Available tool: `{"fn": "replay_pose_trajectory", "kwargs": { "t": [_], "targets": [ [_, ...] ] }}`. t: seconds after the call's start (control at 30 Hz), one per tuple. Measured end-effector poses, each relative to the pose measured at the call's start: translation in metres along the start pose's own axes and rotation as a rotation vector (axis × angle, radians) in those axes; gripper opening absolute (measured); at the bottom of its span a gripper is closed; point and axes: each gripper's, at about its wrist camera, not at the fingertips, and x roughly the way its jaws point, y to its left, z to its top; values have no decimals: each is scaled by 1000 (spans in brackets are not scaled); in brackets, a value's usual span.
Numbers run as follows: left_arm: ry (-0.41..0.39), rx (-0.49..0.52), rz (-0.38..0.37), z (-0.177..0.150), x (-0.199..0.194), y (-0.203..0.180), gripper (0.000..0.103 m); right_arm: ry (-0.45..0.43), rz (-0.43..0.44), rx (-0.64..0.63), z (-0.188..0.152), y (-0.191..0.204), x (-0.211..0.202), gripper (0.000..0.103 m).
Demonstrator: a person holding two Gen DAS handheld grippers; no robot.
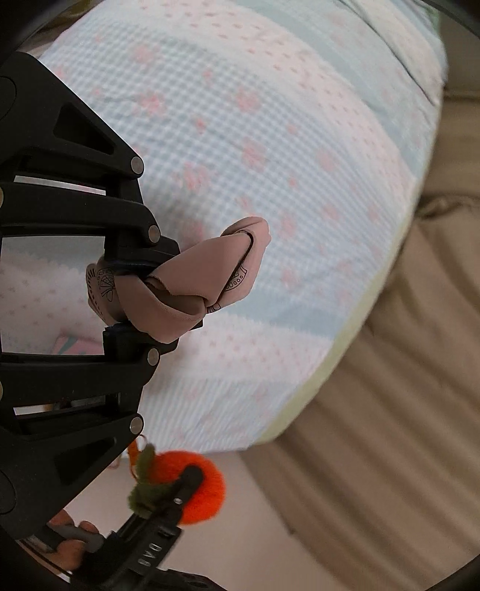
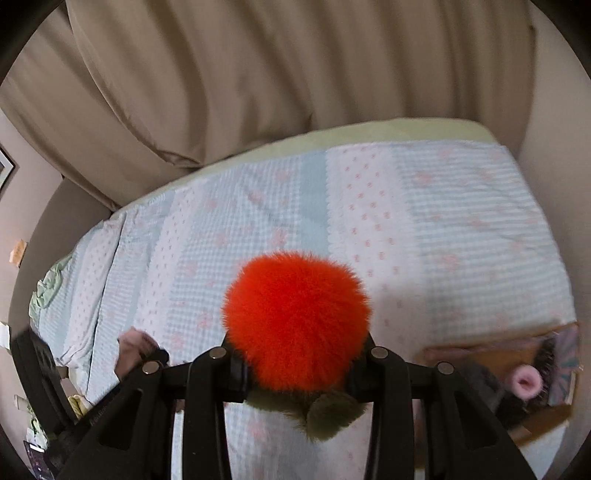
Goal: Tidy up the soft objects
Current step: 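Carry the beige cloth and magenta pouch into the box and open both tools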
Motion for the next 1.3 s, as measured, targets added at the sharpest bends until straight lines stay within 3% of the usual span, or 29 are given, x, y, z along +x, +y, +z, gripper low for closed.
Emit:
{"fn": "replay_pose_trajectory", "kwargs": {
  "t": [0.33, 0.63, 0.83, 1.0, 1.3],
  "targets": [
    [22, 186, -119, -24, -41, -104, 19, -76, -73, 33, -32, -60, -104, 34],
    [95, 310, -184, -74, -18, -195, 19, -88, -166, 121, -55, -147, -145, 34],
    [178, 369, -175, -109, 25, -238, 19, -36, -229, 147, -62, -198, -136, 34],
    [261, 401, -142, -142, 70, -253, 19, 35, -253, 171, -67, -241, -108, 34],
    [406, 524, -38, -190, 150, -259, 19, 177, -198, 148, -82, -277, -37, 34]
  ]
}}
